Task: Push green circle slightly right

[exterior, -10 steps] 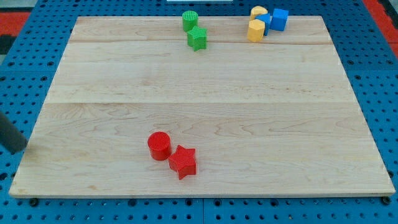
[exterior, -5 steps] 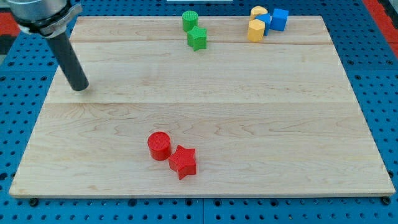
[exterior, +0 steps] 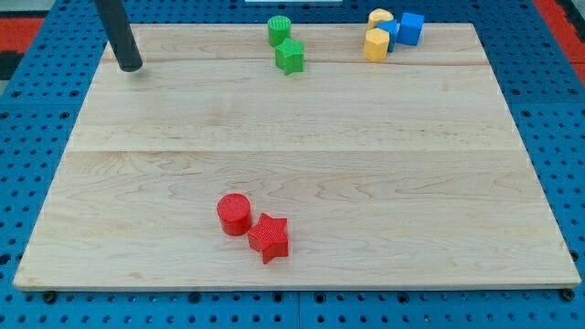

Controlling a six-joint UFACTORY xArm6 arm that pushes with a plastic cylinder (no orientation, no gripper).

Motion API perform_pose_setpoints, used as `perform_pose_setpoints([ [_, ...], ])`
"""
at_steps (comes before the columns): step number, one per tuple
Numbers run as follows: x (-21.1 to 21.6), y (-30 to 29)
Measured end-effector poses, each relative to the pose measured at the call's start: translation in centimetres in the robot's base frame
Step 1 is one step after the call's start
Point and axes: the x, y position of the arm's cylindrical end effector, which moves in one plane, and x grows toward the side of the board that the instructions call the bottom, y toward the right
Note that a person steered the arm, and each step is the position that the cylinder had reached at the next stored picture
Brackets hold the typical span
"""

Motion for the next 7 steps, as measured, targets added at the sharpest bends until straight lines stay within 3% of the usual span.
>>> perform_pose_setpoints([
  [2, -5.9, 1.3],
  [3, -9.2, 6.6],
  [4, -9.2, 7.1],
  [6, -9.1, 19.7],
  [7, -9.1, 21.0],
])
